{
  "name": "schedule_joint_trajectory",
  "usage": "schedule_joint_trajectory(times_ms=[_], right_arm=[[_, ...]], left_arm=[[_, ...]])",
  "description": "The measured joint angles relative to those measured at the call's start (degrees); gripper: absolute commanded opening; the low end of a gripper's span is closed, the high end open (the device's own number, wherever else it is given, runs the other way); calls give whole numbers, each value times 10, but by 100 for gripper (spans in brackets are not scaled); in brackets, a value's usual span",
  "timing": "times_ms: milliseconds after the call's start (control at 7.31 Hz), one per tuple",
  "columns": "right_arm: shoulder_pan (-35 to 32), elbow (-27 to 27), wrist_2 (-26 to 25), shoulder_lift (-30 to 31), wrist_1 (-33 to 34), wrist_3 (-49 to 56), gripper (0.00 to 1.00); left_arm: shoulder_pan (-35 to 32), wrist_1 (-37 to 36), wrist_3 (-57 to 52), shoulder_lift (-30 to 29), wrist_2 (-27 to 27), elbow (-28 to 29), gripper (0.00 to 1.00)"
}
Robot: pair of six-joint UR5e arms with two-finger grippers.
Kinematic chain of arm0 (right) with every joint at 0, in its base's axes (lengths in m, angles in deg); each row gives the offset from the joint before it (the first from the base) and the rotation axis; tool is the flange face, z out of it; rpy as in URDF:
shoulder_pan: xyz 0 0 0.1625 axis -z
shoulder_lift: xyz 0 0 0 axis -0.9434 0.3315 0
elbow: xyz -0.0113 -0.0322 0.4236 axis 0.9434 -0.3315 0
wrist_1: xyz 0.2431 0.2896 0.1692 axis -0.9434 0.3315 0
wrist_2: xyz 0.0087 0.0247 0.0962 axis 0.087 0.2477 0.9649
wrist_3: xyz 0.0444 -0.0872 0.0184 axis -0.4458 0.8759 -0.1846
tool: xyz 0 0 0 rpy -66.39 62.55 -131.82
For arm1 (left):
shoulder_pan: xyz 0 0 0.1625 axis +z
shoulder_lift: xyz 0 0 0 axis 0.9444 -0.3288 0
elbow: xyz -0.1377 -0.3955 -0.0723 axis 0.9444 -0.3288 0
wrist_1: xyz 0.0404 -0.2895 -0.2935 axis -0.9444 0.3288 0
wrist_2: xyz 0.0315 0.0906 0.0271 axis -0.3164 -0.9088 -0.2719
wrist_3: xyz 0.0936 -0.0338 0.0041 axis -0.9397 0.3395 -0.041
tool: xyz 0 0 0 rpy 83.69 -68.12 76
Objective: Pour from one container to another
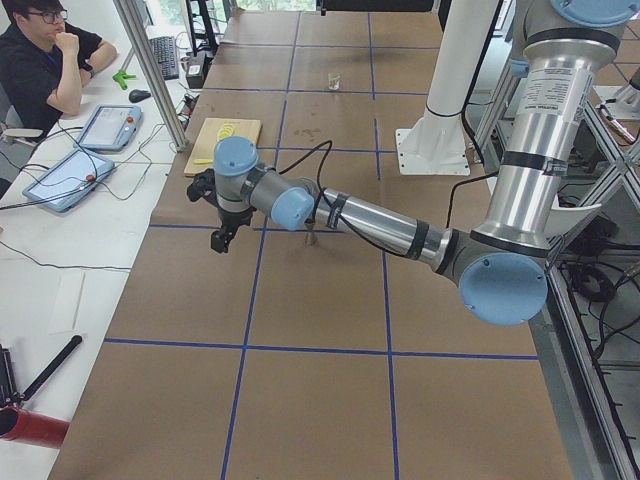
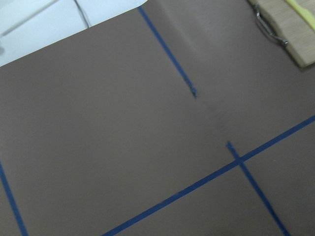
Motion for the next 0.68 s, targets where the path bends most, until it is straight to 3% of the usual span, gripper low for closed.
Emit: schedule_joint_trajectory(times_ms=[274, 684], right_arm=[[-50, -62, 48, -3, 18, 61, 100], [-69, -138, 56, -32, 17, 68, 100]], left_arm=[[-38, 1, -23, 50, 5, 31, 100], [-53, 2, -20, 114, 3, 31, 100]])
